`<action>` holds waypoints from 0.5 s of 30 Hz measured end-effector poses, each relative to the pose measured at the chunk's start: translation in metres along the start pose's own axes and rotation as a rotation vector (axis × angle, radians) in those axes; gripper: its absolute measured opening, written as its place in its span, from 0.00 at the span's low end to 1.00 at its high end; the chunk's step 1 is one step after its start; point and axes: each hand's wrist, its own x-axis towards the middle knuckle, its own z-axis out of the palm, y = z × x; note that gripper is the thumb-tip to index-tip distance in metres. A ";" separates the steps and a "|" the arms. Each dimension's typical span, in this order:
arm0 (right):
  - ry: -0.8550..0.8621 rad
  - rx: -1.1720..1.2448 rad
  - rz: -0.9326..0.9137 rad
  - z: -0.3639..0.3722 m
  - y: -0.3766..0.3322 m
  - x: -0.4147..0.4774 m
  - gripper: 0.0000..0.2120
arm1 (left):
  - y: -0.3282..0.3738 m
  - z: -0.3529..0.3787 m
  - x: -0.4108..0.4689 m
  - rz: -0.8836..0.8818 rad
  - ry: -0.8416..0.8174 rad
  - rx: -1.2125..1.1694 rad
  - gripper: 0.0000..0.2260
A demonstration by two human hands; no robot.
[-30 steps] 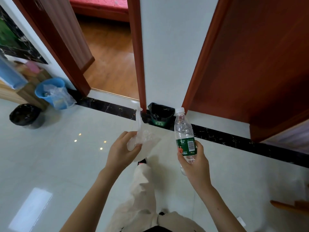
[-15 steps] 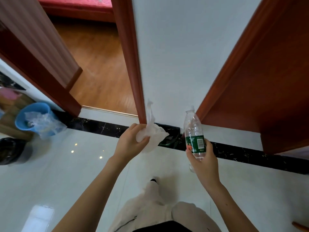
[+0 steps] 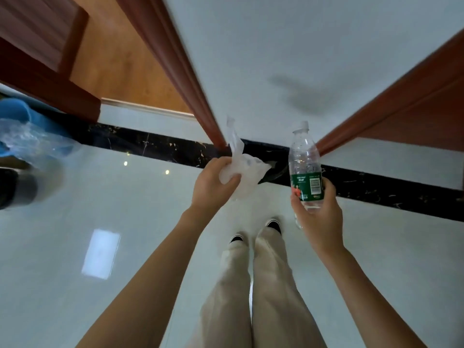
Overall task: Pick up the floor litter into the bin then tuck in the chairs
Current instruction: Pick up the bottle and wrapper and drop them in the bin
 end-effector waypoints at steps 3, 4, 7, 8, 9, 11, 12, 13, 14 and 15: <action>-0.041 -0.043 0.001 0.040 0.064 0.047 0.24 | -0.051 0.071 0.041 -0.097 0.004 -0.084 0.14; -0.050 -0.060 -0.010 0.051 0.084 0.062 0.25 | -0.068 0.093 0.053 -0.118 0.015 -0.116 0.13; -0.070 -0.092 -0.049 0.081 0.143 0.104 0.26 | -0.119 0.152 0.087 -0.160 0.063 -0.184 0.14; -0.073 -0.096 -0.053 0.089 0.162 0.116 0.26 | -0.135 0.169 0.098 -0.164 0.069 -0.187 0.15; -0.074 -0.103 -0.060 0.097 0.180 0.127 0.26 | -0.150 0.184 0.108 -0.166 0.075 -0.187 0.15; -0.084 -0.114 -0.071 0.111 0.212 0.144 0.27 | -0.176 0.209 0.124 -0.165 0.078 -0.187 0.15; -0.093 -0.113 -0.074 0.117 0.226 0.152 0.27 | -0.187 0.219 0.132 -0.155 0.079 -0.182 0.14; -0.103 -0.110 -0.075 0.122 0.238 0.157 0.27 | -0.196 0.229 0.139 -0.143 0.077 -0.176 0.13; -0.109 -0.107 -0.077 0.127 0.248 0.162 0.27 | -0.204 0.237 0.145 -0.130 0.072 -0.170 0.12; -0.111 -0.100 -0.084 0.131 0.256 0.166 0.27 | -0.211 0.244 0.152 -0.109 0.068 -0.160 0.12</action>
